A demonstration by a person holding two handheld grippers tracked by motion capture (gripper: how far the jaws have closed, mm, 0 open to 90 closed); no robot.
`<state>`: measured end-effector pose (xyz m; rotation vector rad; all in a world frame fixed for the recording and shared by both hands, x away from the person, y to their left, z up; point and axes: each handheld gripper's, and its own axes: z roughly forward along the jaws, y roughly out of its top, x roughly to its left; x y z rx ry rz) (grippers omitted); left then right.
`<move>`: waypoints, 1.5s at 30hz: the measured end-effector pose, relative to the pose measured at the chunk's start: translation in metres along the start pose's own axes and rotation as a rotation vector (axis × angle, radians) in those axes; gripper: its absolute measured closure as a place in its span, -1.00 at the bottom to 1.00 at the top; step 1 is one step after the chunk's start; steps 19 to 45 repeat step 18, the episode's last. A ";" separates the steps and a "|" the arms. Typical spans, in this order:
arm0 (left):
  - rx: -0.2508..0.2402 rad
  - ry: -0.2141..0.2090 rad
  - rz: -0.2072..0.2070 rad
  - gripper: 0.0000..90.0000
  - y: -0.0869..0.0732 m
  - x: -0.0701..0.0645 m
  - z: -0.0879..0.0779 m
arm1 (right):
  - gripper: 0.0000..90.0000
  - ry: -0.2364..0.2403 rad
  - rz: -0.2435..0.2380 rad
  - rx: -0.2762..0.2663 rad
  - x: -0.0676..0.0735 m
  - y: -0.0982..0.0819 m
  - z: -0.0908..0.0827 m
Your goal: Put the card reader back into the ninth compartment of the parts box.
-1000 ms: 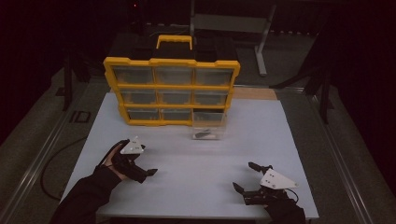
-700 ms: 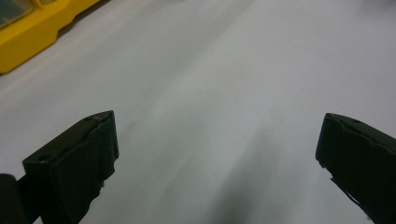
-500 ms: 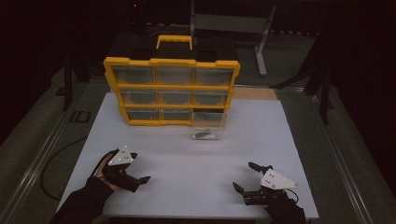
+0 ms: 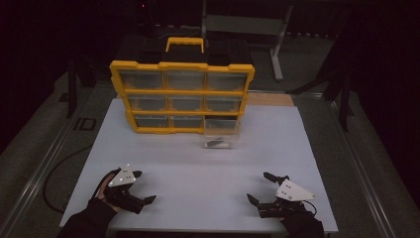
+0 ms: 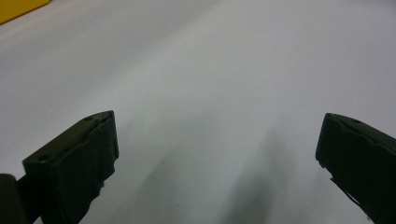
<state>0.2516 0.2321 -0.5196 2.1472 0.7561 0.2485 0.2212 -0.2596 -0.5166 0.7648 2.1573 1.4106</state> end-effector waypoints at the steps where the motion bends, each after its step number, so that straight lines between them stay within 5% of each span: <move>1: -0.001 0.003 0.000 -0.99 -0.001 0.000 -0.001 | -0.80 0.001 -0.001 0.001 0.000 0.000 0.000; 45: -0.015 0.025 -0.013 -0.99 -0.009 0.004 -0.006 | -0.80 0.002 -0.010 0.001 0.000 0.000 0.000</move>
